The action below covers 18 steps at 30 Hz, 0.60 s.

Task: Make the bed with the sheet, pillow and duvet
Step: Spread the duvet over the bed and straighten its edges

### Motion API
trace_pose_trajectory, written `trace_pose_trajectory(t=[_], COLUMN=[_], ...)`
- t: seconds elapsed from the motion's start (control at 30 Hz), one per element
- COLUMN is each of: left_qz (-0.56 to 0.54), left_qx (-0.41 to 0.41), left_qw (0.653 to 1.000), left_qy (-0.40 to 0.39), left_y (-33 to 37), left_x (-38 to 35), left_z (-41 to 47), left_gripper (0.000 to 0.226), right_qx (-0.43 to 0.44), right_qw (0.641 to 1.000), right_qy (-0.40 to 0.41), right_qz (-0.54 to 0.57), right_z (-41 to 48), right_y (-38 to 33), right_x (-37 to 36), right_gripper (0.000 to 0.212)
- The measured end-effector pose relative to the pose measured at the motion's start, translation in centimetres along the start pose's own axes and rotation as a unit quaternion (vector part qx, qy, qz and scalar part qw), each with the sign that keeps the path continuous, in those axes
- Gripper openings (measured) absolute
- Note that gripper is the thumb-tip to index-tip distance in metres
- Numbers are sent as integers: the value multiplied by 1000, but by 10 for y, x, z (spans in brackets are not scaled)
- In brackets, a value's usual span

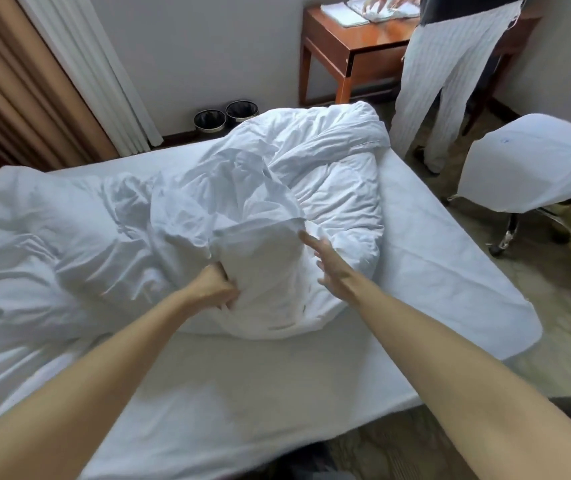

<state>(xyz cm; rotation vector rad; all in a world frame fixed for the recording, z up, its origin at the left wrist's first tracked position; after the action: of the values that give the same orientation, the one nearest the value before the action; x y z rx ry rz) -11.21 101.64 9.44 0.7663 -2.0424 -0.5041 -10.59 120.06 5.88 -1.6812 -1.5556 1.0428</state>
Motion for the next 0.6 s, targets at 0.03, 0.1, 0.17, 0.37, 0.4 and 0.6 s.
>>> trace_pose_trajectory(t=[0.03,0.1,0.17,0.37,0.4,0.6], left_qz=[0,50,178,317,417,644], left_qx=[-20,-46,-50,-231,-219,-221], left_qw=[1000,995,975,916,878,728], left_qy=[-24,-67,-123,84,86,81], left_y=[-5,-19,-37,16,17,20], left_x=[-11,-32,-46,26,27,-14], left_z=[-10,-27,-43,-80,-77,-40], left_gripper=[32,42,25,54,83,143], right_qx=[21,52,84,117,112,91], right_qw=[999,993,980,876,863,811], right_qy=[-32,-60,-37,-118,-125,-169], right_qz=[-14,-87,-175,-452,-476,-552], right_z=[-3,-12,-14,-52,-57,-80], right_y=[-10,-21,-18,5,7,4], right_x=[-21,-54,-66,-85,-85,-82], right_gripper=[87,30,11,20,13,37])
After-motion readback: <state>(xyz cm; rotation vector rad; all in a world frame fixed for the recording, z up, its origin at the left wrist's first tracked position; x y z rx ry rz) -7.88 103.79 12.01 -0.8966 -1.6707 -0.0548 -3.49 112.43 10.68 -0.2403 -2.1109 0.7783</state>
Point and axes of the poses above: each hand's wrist, its own z-axis towards the middle knuckle, its own x-axis out of the back of the hand, y = z × x, the point moved 10 cm from there along z, towards the middle knuckle, and after that the axes turned 6 degrees about x, right-handed, at the moved point
